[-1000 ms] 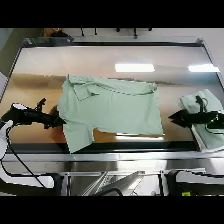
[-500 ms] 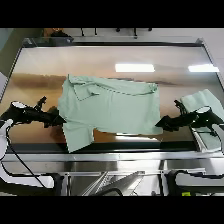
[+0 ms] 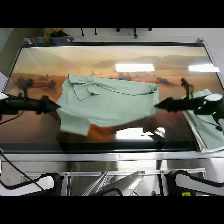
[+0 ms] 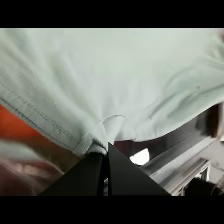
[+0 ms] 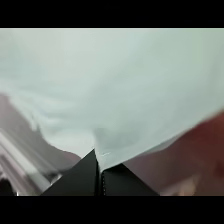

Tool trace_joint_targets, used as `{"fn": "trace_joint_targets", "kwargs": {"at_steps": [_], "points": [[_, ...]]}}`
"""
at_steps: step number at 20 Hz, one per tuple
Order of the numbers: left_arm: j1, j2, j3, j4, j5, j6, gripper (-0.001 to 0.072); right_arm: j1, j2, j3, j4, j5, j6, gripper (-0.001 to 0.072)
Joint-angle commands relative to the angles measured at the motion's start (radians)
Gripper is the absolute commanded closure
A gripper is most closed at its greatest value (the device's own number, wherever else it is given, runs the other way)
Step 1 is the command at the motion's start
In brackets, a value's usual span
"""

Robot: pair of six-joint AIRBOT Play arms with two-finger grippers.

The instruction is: Fold the shirts.

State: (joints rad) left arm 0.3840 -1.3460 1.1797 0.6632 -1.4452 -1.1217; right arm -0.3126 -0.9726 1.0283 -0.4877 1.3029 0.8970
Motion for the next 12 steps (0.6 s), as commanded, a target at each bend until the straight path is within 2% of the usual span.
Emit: {"fn": "trace_joint_targets", "kwargs": {"at_steps": [1,5,8,10,12], "points": [[0.041,0.233,0.259,-0.218,-0.078,0.013,0.0687,0.002,0.158,0.291,0.180,0.004,0.010,0.0687],[0.137,0.455,0.639,-0.250,0.014,0.007,0.0686,0.002,0.290,0.587,0.209,-0.073,0.047,0.0686],[0.218,0.550,0.812,-0.233,0.161,-0.035,0.0686,0.002,0.362,0.698,0.203,-0.164,0.045,0.0687],[0.265,0.570,0.879,-0.155,0.185,-0.066,0.0687,0.002,0.394,0.724,0.155,-0.223,0.046,0.0687],[0.264,0.558,0.891,-0.017,0.146,-0.076,0.0686,0.002,0.396,0.722,0.074,-0.222,0.047,0.0687]]}}
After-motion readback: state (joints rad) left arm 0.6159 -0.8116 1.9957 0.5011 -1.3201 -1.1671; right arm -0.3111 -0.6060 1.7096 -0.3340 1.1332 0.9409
